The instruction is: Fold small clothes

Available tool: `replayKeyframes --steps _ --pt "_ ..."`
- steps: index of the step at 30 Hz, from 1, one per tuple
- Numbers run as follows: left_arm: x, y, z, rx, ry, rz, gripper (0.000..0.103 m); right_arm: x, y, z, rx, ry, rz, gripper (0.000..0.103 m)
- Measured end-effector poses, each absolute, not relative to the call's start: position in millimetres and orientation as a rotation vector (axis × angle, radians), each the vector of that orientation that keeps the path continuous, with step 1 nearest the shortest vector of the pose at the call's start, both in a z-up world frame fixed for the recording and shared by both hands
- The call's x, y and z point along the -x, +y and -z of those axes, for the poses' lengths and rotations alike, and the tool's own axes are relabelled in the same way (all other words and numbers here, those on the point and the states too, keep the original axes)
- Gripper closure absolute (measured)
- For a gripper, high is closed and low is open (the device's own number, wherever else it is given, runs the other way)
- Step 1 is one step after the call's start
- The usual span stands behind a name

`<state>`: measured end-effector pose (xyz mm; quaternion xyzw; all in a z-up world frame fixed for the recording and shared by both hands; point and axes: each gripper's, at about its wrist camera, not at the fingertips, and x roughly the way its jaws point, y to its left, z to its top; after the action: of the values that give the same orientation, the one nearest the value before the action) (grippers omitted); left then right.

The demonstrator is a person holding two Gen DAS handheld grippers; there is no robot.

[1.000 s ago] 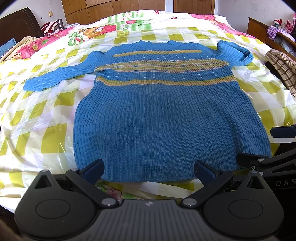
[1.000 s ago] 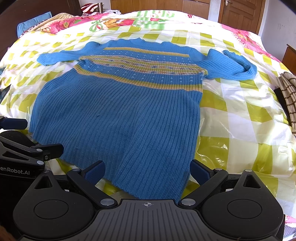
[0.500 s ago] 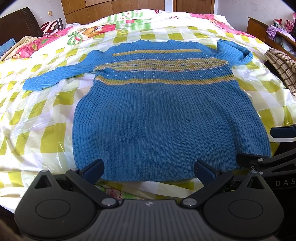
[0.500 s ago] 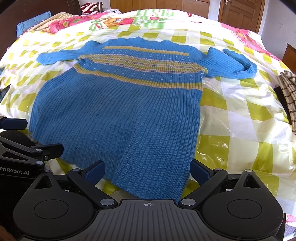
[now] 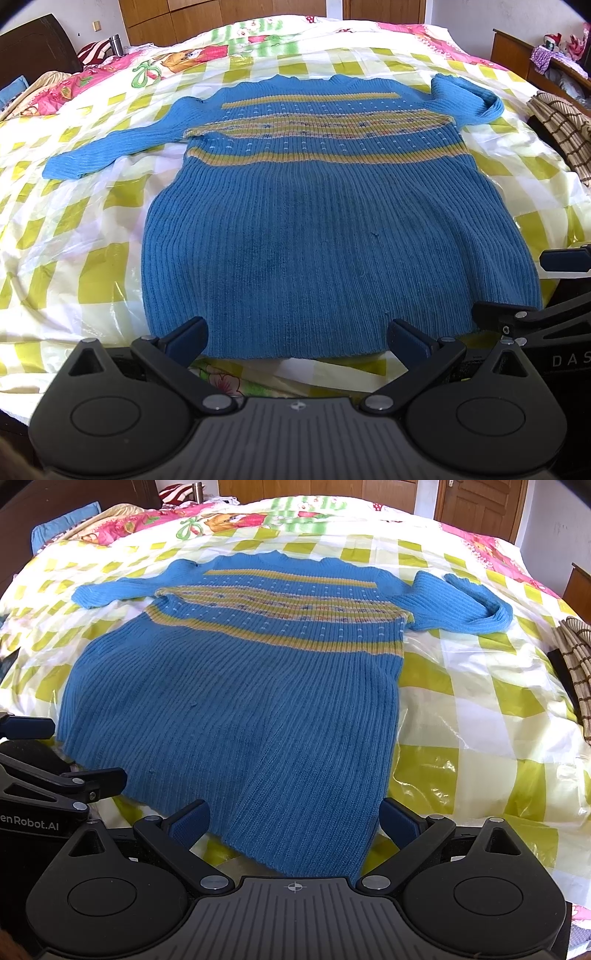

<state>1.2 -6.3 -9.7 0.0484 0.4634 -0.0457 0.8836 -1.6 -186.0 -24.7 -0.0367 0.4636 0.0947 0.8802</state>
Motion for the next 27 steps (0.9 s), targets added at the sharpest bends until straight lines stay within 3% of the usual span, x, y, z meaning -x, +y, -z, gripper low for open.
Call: replayKeyframes --steps 20,27 --pt "-12 5 5 -0.168 0.914 0.051 0.0 -11 -192 26 0.06 0.965 -0.161 0.005" --pt "-35 23 21 -0.142 1.054 0.016 0.0 -16 -195 42 0.081 1.028 -0.153 0.005"
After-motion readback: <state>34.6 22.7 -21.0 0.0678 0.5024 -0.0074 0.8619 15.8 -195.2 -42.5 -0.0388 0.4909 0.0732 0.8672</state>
